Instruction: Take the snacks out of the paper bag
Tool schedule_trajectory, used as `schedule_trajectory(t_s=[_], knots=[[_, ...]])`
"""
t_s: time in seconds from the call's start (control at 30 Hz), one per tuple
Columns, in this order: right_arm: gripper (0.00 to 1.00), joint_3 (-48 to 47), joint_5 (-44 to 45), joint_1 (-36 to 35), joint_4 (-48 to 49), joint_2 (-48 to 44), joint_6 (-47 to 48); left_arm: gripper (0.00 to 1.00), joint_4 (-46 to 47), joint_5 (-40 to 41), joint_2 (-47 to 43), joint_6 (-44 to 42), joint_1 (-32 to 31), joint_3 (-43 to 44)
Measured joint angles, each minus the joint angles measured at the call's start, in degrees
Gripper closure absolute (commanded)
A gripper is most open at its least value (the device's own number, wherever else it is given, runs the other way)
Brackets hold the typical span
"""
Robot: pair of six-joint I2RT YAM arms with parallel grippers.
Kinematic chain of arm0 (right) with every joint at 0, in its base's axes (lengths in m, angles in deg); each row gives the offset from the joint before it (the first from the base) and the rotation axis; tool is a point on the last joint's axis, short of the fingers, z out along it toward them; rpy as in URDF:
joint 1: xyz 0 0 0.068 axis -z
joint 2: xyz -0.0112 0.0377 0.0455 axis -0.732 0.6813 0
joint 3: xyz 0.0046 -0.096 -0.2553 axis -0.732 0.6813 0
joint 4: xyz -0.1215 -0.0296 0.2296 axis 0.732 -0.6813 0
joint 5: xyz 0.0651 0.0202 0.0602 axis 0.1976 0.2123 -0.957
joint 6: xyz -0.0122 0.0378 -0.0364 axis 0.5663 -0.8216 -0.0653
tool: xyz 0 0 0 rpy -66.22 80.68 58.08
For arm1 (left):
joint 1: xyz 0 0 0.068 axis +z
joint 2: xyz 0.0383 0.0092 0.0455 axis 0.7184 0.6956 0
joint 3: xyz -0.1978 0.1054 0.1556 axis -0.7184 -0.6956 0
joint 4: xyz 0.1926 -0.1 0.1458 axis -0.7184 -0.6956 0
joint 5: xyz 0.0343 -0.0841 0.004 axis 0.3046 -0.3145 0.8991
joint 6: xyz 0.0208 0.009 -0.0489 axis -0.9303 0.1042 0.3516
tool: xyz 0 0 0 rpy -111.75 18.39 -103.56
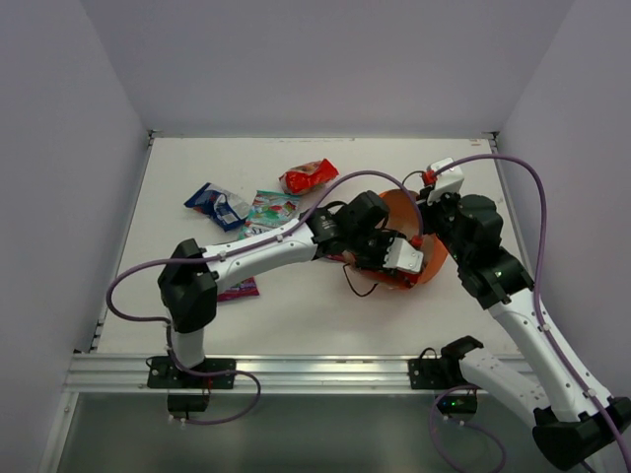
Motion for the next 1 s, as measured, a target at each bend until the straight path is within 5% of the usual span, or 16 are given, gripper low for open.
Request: schedule_trajectory(t_s=[0.03,0.07,0.1,0.6,1.0], knots=[[1.00,0.0,0.0,0.0,0.0,0.0,0.0,0.70,-0.3,-0.1,0.6,-0.2,0.0,0.3],[1.00,0.0,0.0,0.0,0.0,0.0,0.0,0.94,-0.7,-0.2,1.2,-0.4,0.0,0.7],[1.00,0.0,0.0,0.0,0.0,0.0,0.0,1.00,-1.2,-0.3,1.7,-0.4,0.0,1.1],[1.00,0.0,0.5,0.0,-0.4,0.5,0.0,1.00,-1.8,3.4,-9.0,2.9,0.0,4.0],[1.00,0.0,2.7,0.3,-0.3,2.4,-0.2,1.00,16.2,16.8,-26.6,9.7,0.0,3.6]])
